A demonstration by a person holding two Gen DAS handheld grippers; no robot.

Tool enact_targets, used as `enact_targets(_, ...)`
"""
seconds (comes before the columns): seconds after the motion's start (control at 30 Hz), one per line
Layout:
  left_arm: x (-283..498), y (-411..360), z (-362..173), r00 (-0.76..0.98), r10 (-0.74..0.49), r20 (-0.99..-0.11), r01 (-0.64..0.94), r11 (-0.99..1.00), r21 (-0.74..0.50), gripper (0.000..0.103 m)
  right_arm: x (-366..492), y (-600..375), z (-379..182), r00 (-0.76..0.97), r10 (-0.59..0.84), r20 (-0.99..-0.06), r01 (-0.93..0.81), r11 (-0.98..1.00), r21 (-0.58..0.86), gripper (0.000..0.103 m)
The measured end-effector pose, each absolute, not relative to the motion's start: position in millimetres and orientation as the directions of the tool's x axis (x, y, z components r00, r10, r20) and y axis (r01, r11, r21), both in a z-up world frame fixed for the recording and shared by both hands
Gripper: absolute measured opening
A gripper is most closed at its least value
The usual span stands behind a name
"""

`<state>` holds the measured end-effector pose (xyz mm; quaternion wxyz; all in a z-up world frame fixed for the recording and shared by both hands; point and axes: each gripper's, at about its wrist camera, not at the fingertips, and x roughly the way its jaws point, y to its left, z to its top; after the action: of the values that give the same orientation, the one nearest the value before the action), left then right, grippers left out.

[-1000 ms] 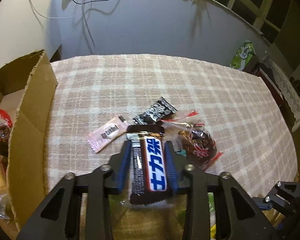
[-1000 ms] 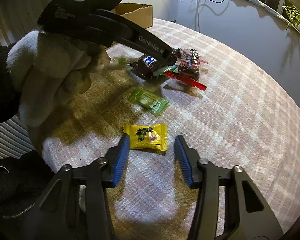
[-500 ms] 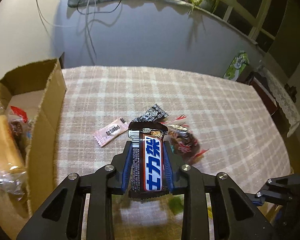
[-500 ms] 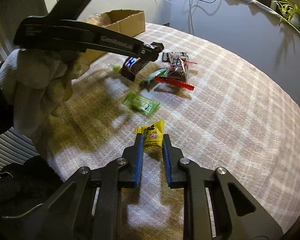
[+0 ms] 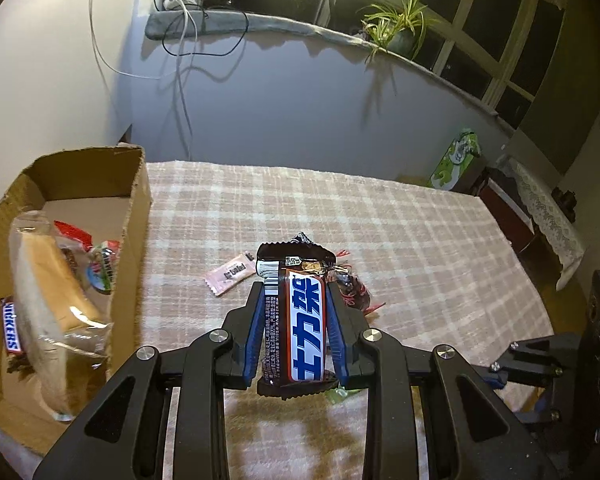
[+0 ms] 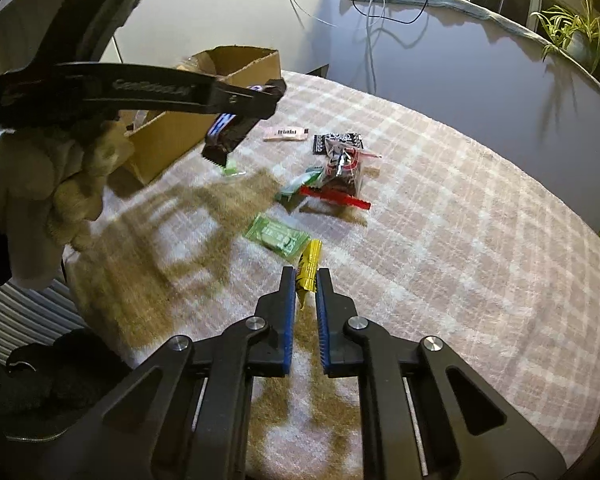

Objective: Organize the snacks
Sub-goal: 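Carry both snacks over the cardboard box and open both grippers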

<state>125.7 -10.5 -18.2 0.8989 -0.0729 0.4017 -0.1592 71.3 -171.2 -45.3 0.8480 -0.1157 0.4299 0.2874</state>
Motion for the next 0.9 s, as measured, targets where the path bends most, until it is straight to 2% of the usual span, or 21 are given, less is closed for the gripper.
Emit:
enact_targets(0.47,106.1,52.1,12.2,0.707,-0.312,-0.634,0.165,0.945,-0.281,0.027,98.0,-132.4,6.7,0.537,0.424,-0.729,-0.616,0.788,0.004,0.009)
enact_targets(0.9,100.9,136.4,6.4,0.735,-0.197,-0.649,0.017,0.962,-0.272,0.027,164.5,-28.1,39.6,0.489,0.521,-0.699,-0.716,0.698,0.02,0.009)
